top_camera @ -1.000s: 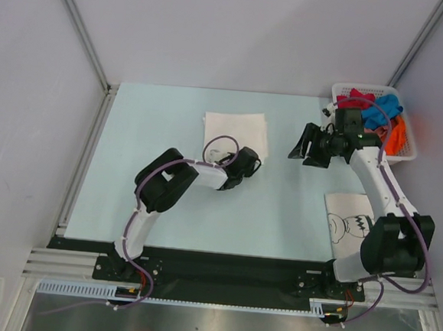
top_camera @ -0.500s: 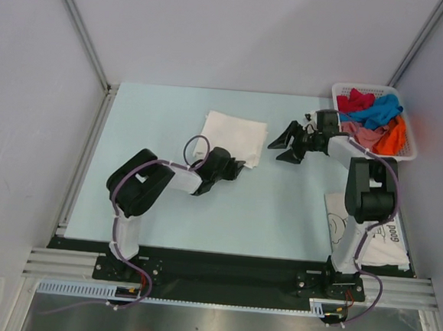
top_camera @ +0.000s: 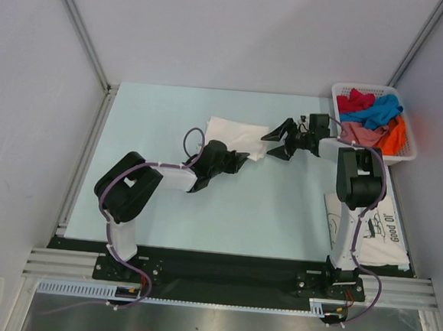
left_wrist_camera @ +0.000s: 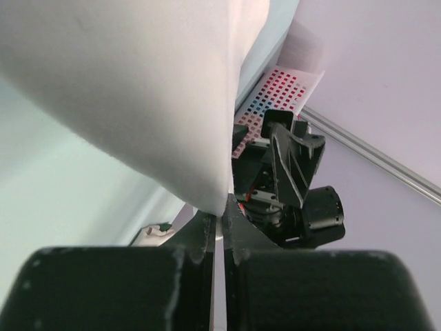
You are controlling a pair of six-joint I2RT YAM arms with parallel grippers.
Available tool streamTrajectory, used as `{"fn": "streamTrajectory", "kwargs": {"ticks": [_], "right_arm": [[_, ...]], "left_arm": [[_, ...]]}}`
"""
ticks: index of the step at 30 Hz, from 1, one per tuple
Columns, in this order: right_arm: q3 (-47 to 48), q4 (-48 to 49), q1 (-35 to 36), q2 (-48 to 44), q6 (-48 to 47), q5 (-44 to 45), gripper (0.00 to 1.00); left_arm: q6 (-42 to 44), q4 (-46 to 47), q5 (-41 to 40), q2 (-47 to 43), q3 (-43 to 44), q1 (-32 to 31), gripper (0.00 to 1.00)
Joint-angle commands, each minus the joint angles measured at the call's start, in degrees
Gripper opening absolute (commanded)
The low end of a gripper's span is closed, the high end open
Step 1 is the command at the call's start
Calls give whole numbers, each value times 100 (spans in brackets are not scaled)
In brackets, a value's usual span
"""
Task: Fold and stack the t-shirts
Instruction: Neatly place the folded tshirt to the corner
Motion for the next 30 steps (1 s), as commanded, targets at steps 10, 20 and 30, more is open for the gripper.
{"fn": "streamTrajectory", "kwargs": {"ticks": [10, 20, 30], "right_arm": [[193, 884, 77, 609, 1052, 299, 67], [747, 770, 173, 1111, 1192, 764, 59], [1239, 761, 279, 1410, 1342, 1424, 47]], "left_arm": [[137, 131, 244, -346, 146, 57, 0], [146, 148, 306, -443, 76, 57, 0], [172, 210, 350, -558, -161, 57, 0]]}}
